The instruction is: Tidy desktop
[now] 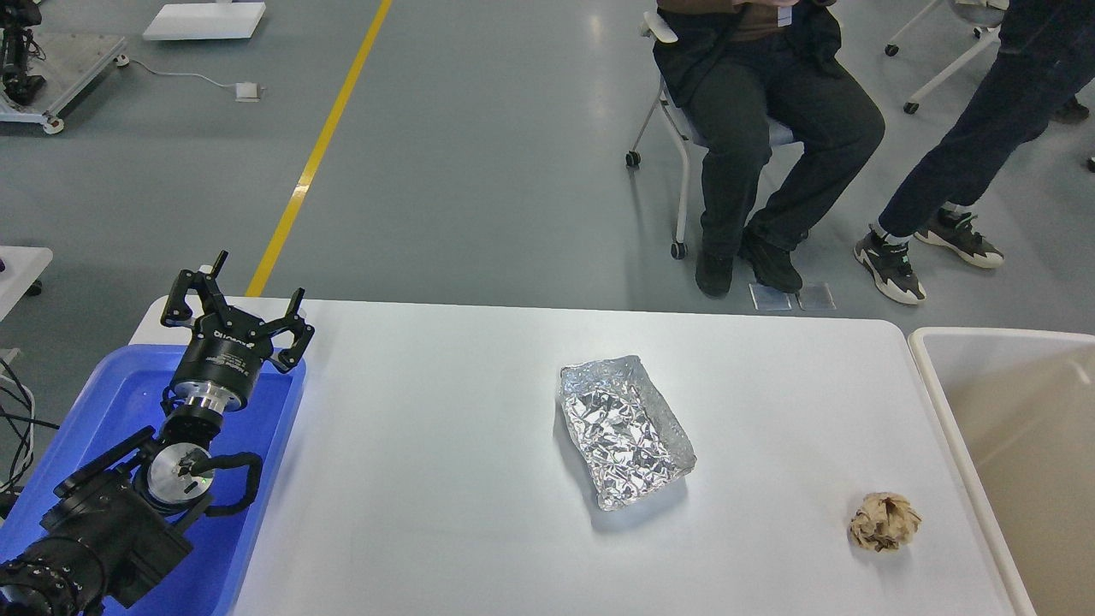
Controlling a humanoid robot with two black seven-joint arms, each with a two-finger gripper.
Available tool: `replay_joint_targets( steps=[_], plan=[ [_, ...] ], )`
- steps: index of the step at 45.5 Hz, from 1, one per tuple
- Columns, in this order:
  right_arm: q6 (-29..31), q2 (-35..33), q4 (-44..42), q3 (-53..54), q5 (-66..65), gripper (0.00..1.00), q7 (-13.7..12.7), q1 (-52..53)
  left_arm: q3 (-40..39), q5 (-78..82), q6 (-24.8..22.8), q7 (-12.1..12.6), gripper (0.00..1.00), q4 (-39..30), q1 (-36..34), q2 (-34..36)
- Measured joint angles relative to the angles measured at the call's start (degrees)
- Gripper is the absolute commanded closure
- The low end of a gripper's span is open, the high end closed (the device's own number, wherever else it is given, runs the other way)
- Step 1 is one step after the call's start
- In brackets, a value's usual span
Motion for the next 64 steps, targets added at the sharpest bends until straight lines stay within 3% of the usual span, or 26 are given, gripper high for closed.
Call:
replay_joint_targets(
  steps=[18,43,64],
  plan=[
    [5.47,-3.54,13.14,9.05,20.11,0.00,-8.44,3.32,0.00,0.00,-0.08,0.00,0.00,0.00,0.00,0.01],
    [9.33,-1.32,31.69,10.51,32.50,0.00,-16.63,3.33,0.07,-0.01,-0.01,0.00,0.00,0.00,-0.04,-0.02],
    [11.50,8.58,30.62,12.97,33.17,0.00,-17.99,3.13,0.09,0.01,0.00,0.00,0.00,0.00,-0.08,-0.02]
  ],
)
